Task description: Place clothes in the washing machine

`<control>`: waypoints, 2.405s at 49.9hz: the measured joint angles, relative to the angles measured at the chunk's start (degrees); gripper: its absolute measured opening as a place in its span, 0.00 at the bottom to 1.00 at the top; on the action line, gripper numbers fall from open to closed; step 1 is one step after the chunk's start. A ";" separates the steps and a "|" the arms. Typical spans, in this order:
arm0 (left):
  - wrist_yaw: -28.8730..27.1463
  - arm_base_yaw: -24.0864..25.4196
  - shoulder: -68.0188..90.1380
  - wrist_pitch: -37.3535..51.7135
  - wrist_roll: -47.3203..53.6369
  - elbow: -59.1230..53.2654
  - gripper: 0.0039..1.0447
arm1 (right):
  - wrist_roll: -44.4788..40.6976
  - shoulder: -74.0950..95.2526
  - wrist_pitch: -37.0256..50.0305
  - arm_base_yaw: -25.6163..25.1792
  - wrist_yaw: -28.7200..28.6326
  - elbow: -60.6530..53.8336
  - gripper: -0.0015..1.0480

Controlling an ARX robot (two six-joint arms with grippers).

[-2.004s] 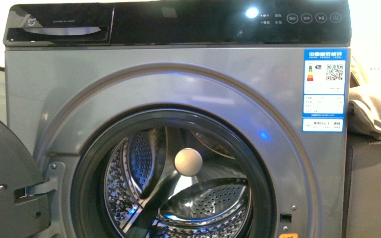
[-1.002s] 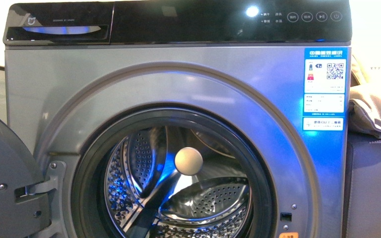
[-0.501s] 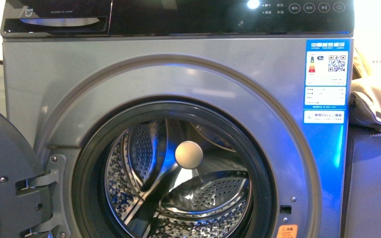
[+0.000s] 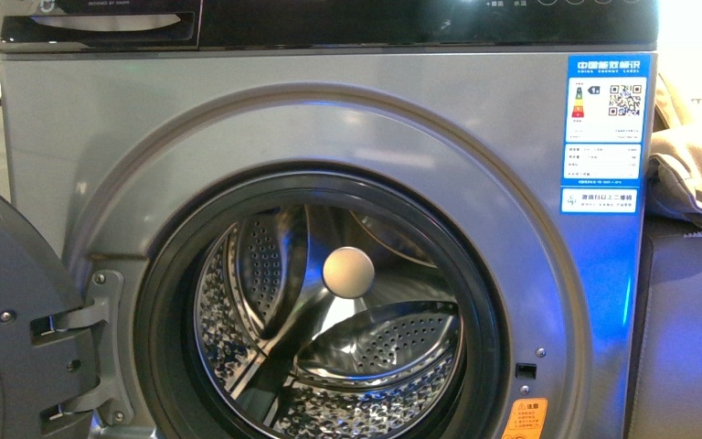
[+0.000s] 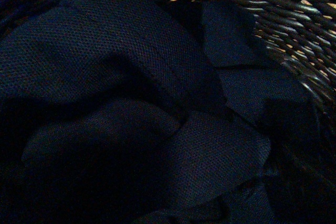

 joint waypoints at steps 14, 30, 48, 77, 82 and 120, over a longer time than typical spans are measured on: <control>0.00 0.00 0.00 0.00 0.00 0.00 0.94 | -0.74 5.11 -0.50 -1.07 -0.13 3.04 0.93; 0.00 0.00 0.00 0.00 0.00 0.00 0.94 | -3.39 9.84 -1.49 -3.30 -0.55 5.42 0.93; 0.00 0.00 0.00 0.00 0.00 0.00 0.94 | -9.51 13.09 -1.73 -6.01 -2.54 7.15 0.93; 0.00 0.00 0.00 0.00 0.00 0.00 0.94 | -1.88 2.01 3.91 -1.84 0.20 -2.82 0.21; 0.00 0.00 0.00 0.00 0.00 -0.02 0.94 | -1.07 -3.37 6.95 -0.72 0.15 -6.40 0.15; 0.00 0.00 0.00 0.00 0.00 0.00 0.94 | -2.54 -62.53 12.61 4.24 -7.56 -32.13 0.13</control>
